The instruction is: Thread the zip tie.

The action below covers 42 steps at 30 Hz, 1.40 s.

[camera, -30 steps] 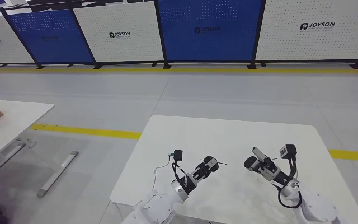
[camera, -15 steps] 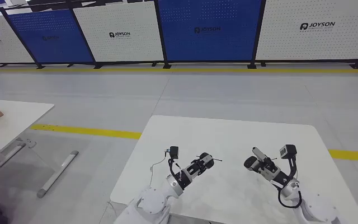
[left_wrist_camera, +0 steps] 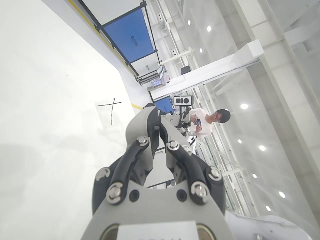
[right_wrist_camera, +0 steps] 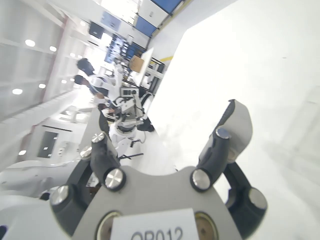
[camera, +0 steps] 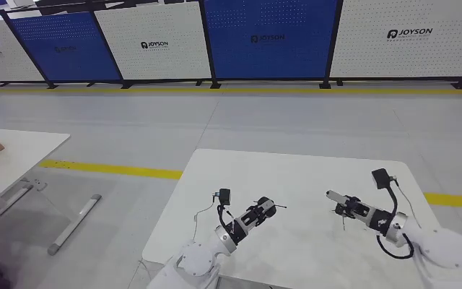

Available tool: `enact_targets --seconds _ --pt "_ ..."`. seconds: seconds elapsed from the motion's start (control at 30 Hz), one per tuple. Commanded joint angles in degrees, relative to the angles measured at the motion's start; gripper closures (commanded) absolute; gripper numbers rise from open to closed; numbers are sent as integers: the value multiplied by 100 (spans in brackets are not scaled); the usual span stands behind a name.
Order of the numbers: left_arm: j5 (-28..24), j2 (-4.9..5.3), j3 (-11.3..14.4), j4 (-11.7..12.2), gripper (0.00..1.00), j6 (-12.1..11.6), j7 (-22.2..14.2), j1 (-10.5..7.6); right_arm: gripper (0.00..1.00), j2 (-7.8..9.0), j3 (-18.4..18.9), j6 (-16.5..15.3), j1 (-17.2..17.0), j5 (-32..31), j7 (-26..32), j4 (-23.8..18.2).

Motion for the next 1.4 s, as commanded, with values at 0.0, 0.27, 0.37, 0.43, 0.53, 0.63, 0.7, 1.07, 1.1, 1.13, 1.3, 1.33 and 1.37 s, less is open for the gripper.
enact_targets --seconds 0.0,0.27,0.37,0.43,0.53,0.63,0.7,1.07,1.1,1.13,1.3,1.33,1.37 --pt "0 0 0 0 100 0 0 0 0 26 -122 288 217 -405 425 85" --pt "0 0 0 0 100 0 0 0 0 -20 -468 630 952 -457 736 1064" --pt "0 0 0 0 100 0 0 0 0 -20 -468 630 952 -457 736 1064" --pt "0 0 0 0 100 0 0 0 0 -20 -468 630 952 -457 736 1064" --pt "0 0 0 0 100 0 0 0 0 -20 -468 630 952 -457 736 1064" --pt "0 0 0 0 100 0 0 0 0 -20 -468 630 952 -457 736 1064" --pt "0 0 0 0 100 0 0 0 0 -20 -468 630 952 -457 736 1064" --pt "0 0 0 0 100 0 0 0 0 158 -521 639 1083 -1899 1585 500" --pt "0 0 0 0 100 0 0 0 0 169 -583 676 1185 -2120 1709 527" --pt "0 0 0 0 100 0 0 0 0 166 -706 793 1306 -2381 1776 566" --pt "0 0 0 0 100 0 0 0 0 138 -894 1178 1542 -2640 1799 711" --pt "0 0 0 0 100 0 0 0 0 138 -894 1178 1542 -2640 1799 711" --pt "0 0 0 0 100 0 0 0 0 138 -894 1178 1542 -2640 1799 711"
